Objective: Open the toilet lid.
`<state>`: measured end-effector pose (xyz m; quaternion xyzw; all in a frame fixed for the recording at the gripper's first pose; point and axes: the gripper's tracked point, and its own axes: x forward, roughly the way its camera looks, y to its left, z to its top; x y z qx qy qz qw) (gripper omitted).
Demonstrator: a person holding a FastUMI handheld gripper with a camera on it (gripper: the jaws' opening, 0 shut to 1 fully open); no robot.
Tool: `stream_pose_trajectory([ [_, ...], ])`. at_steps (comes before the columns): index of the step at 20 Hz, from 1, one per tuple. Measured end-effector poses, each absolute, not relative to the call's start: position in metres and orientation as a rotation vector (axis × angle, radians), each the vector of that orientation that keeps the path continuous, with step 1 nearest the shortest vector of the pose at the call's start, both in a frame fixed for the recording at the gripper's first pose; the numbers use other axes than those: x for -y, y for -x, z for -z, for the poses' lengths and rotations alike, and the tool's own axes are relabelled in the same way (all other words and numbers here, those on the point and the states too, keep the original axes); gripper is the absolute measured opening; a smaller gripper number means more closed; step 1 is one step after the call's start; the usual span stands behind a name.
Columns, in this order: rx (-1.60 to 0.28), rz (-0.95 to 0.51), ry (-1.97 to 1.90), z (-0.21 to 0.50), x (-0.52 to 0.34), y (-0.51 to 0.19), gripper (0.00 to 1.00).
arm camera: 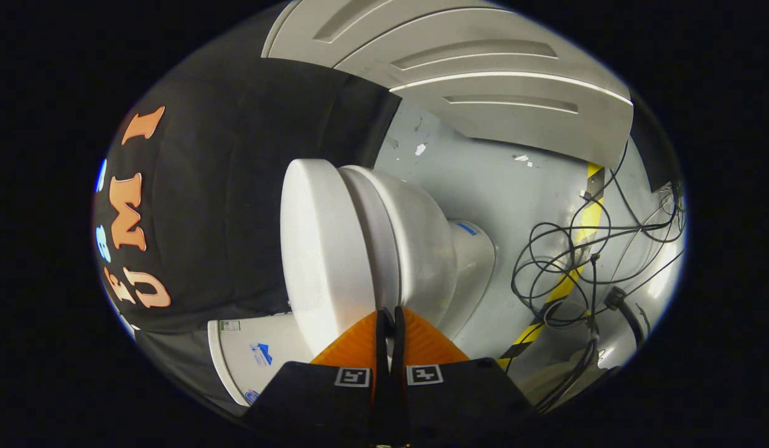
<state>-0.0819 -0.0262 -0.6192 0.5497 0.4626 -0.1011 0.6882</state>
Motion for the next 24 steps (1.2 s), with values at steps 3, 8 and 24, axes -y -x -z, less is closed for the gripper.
stream_pose_trajectory([
  [3, -1.017, 0.244, -1.184, 0.605, 0.024, 0.076, 0.08],
  [8, -1.016, 0.244, -1.112, 0.576, 0.019, 0.067, 0.08],
  [24, -0.928, 0.215, -0.621, 0.447, -0.044, 0.051, 0.08],
])
